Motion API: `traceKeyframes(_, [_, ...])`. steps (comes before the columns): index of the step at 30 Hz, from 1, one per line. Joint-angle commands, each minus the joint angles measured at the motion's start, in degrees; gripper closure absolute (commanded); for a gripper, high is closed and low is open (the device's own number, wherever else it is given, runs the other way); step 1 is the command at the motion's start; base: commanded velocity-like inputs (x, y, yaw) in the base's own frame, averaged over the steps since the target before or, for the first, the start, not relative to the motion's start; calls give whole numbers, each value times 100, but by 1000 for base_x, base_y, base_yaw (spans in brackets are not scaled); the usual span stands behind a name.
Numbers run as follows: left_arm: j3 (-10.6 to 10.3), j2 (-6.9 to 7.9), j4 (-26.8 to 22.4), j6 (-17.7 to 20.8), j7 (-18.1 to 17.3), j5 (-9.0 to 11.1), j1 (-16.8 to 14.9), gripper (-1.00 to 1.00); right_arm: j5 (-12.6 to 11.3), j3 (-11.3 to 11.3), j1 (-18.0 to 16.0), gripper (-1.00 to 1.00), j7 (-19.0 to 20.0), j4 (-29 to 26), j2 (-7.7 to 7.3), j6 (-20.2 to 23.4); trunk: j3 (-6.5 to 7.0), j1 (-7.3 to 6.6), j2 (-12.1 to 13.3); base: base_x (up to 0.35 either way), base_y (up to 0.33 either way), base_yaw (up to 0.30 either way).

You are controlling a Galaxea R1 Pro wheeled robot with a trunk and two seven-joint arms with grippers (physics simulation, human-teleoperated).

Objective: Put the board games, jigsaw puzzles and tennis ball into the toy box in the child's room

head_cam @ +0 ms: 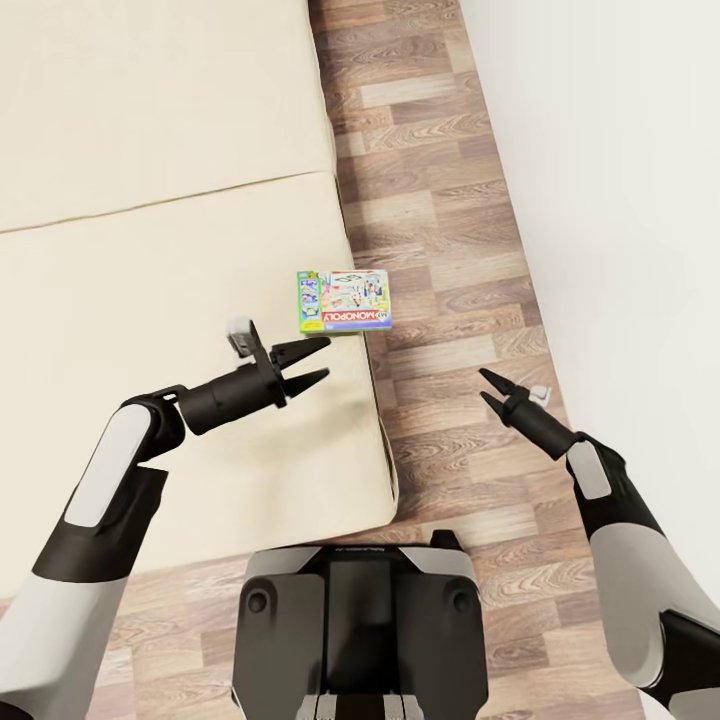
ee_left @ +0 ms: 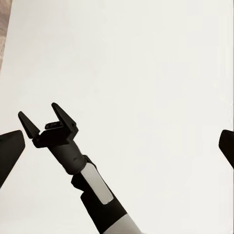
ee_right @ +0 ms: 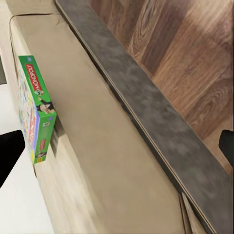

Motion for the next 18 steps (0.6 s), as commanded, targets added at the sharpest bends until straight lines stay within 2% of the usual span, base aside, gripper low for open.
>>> traceKeyframes(1, [-4, 4, -1, 8, 12, 25, -2, -100, -20, -10, -2, -100, 6, 0, 1, 37, -21, 24, -45, 0, 0, 0])
traceKeyframes(8, [24, 14, -1, 98, -313, 71, 3, -100, -16, -15, 39, -100, -113, -179, -9, 14, -147, 177, -326, 0, 0, 0])
traceKeyframes(18, [175, 13, -1, 258, -754, 133, 12, -100, -15, -7, 63, -100, -170, -404, 24, -5, -326, 397, -727, 0, 0, 0])
